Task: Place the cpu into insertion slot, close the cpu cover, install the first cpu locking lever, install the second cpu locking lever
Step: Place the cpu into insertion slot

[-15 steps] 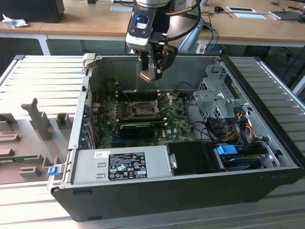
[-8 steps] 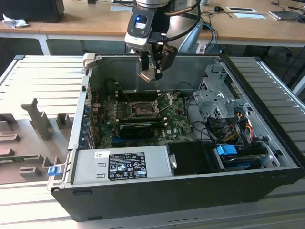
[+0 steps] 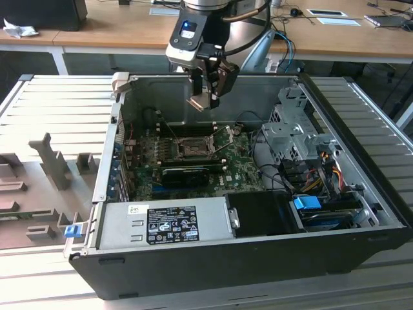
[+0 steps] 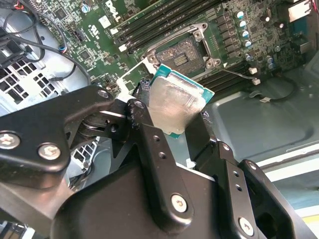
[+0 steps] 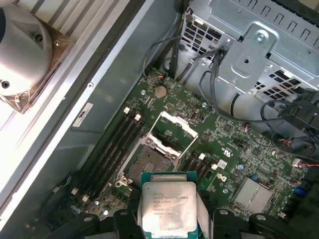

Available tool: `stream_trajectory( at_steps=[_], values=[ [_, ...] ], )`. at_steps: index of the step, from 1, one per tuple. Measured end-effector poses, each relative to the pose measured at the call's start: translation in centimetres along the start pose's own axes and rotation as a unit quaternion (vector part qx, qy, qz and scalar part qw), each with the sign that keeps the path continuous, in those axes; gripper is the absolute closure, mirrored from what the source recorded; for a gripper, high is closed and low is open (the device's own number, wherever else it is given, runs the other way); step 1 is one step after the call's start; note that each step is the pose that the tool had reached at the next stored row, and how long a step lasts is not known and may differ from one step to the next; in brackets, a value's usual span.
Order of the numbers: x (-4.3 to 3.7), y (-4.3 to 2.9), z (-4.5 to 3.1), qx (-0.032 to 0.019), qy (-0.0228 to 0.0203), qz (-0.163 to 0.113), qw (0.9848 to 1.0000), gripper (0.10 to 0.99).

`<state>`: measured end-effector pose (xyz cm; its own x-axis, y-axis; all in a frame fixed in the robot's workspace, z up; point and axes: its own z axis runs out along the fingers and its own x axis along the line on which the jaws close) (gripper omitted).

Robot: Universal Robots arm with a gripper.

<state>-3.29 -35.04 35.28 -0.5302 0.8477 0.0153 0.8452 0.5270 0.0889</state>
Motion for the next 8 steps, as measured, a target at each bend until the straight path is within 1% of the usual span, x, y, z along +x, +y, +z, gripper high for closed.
stream_trajectory(
  at_steps=[8],
  values=[
    [0.00, 0.00, 0.02, -0.0003, -0.0016, 0.018, 0.9998, 0.557]
  ],
)
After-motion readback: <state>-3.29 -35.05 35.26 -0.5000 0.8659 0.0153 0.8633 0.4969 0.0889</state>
